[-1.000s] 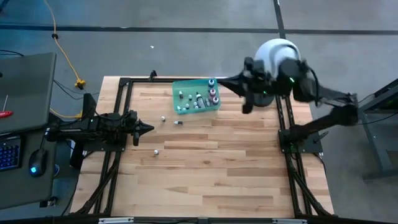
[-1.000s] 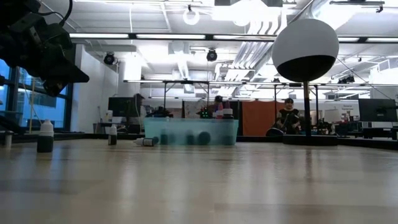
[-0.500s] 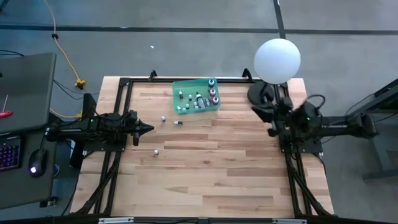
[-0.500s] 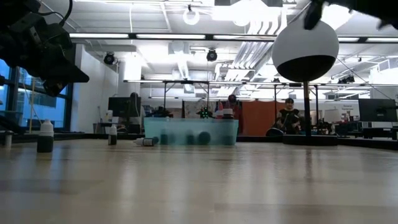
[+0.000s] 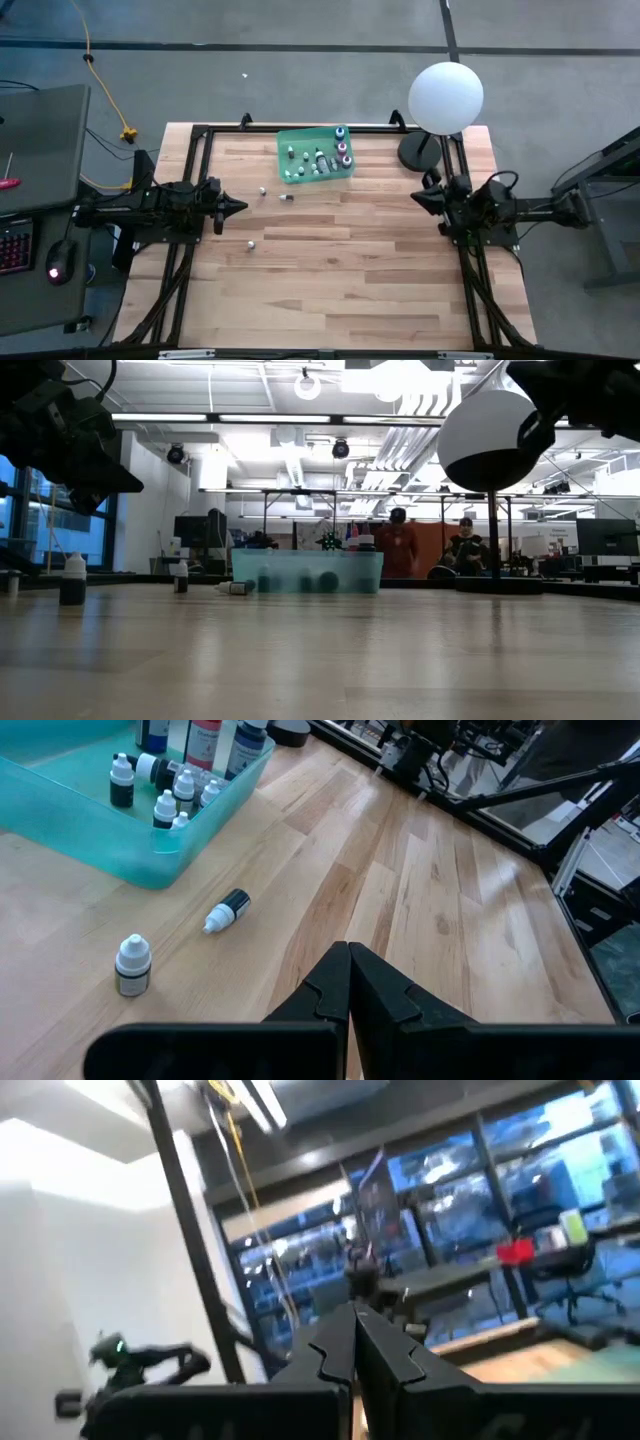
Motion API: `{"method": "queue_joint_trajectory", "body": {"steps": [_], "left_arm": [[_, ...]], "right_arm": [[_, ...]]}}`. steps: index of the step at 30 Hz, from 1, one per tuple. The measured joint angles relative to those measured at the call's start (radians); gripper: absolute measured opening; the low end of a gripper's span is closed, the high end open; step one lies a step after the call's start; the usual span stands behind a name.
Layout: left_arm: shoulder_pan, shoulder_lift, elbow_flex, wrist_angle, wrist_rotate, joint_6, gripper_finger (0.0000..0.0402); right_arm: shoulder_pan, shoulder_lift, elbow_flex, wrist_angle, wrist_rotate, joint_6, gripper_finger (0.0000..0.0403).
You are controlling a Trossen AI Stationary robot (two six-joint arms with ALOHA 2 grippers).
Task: Pick & Place food coloring
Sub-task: Put the small purple food coloring into the bin
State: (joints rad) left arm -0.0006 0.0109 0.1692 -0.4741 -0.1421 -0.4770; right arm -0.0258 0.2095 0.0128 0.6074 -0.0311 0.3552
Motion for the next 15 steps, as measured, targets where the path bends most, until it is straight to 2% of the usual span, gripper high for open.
{"method": "queue_joint_trajectory", "body": {"steps": [5, 12, 15], "left_arm": [[0.0, 0.0, 0.0, 0.0, 0.0, 0.0, 0.0], [0.0, 0.0, 0.0, 0.0, 0.0, 0.0, 0.0], [0.0, 0.0, 0.0, 0.0, 0.0, 0.0, 0.0]], "right_arm": [[0.003, -0.028, -0.003, -0.045, -0.069, -0.006, 0.0], [0.002, -0.031, -0.003, -0.24, -0.034, -0.1, 0.0], [0.003, -0.031, -0.003, -0.328, -0.074, -0.129, 0.0]]}}
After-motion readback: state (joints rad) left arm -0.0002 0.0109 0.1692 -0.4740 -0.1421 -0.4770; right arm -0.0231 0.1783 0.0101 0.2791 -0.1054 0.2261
